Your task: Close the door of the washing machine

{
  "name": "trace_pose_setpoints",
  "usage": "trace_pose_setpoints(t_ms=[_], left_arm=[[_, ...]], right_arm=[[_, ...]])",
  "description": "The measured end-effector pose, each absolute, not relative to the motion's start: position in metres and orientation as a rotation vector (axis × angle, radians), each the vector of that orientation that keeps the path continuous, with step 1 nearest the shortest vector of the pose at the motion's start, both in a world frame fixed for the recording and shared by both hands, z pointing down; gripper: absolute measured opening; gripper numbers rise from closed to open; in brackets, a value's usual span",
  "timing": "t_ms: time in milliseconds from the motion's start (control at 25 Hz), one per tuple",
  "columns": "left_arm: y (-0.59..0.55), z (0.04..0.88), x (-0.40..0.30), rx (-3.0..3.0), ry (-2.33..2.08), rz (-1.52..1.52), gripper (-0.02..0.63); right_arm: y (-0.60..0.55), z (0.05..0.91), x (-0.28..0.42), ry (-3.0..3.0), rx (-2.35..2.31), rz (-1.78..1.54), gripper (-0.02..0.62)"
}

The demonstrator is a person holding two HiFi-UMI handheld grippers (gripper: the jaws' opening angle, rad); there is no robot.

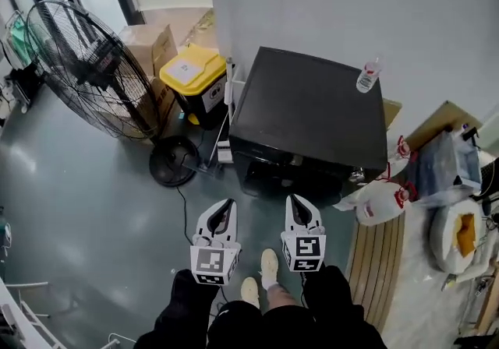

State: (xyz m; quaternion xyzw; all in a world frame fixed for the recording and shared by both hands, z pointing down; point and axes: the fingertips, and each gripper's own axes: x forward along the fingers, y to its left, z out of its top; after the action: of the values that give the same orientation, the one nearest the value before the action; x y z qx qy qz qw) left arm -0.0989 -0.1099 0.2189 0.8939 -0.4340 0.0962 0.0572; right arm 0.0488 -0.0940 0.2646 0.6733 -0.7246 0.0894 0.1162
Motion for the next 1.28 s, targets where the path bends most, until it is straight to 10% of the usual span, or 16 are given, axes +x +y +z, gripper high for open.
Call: trace_pose_setpoints(t_ms=[1280], left_arm=[[0.056, 0.093, -0.09, 2.953, -1.06, 0.224, 0.031]], right_arm=[[0.12, 0.098, 0.063, -1.996, 2.273, 0.018, 0.017]])
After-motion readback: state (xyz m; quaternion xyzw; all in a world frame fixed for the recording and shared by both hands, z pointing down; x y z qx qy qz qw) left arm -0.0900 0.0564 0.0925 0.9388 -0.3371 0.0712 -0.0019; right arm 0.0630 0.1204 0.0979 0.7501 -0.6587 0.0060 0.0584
